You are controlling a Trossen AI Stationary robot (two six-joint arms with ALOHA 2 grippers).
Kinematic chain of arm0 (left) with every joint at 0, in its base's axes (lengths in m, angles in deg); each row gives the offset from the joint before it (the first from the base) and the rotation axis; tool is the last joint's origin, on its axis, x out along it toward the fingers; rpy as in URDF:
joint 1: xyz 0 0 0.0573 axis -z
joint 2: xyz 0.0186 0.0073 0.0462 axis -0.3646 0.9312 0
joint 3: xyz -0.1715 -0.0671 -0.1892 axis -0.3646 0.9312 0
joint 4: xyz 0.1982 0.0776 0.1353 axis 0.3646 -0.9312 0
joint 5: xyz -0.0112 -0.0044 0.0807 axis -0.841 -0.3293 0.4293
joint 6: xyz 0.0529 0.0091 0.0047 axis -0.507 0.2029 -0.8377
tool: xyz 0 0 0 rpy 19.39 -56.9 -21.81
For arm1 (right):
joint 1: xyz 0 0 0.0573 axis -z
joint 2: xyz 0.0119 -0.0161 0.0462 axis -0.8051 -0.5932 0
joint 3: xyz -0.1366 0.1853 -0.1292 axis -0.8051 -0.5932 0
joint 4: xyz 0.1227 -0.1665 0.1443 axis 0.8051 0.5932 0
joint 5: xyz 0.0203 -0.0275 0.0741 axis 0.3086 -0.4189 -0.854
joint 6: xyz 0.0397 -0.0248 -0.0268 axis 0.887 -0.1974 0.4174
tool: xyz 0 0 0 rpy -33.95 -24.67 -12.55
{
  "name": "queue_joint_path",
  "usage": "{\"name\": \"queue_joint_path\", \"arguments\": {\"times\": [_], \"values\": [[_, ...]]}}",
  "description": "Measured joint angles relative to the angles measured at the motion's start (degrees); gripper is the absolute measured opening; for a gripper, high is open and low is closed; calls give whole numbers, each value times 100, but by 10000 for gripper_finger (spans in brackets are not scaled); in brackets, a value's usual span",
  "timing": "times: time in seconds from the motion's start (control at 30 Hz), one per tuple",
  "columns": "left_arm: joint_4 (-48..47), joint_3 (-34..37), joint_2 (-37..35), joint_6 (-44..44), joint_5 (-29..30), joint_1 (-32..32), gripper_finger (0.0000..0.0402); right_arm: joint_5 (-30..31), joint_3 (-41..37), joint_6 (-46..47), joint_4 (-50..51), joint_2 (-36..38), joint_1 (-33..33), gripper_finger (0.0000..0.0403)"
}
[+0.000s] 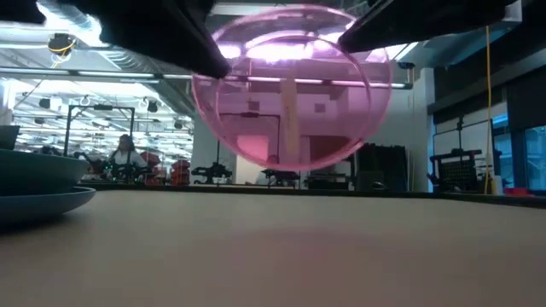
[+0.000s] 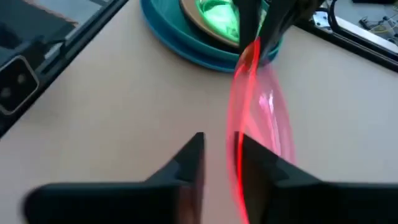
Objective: Stack plastic plates
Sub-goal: Stack the pink plate on top of the green plate
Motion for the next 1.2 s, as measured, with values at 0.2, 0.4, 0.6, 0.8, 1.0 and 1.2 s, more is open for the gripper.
{"name": "queue_joint_path", "arguments": {"times": [0.2,0.4,0.6,0.8,1.0,1.2], "values": [[-903,0,-614,874,361,433,12,148,7,131,750,395,-129,149],[-2579,-4,-1450,3110,-190,1095,12,365,2,514,1265,521,-165,182],[-3767,-4,-1968,5693,-1096,1875,13,392,2,475,1359,493,-28,184],[-4498,-4,-2180,7357,-1244,2739,5,210,2,638,1352,491,200,184],[-4914,-4,-2169,7977,-952,3043,27,137,2,656,1346,489,308,184],[-4861,-4,-2167,8172,-1218,2992,101,99,2,836,1346,486,339,184]]}}
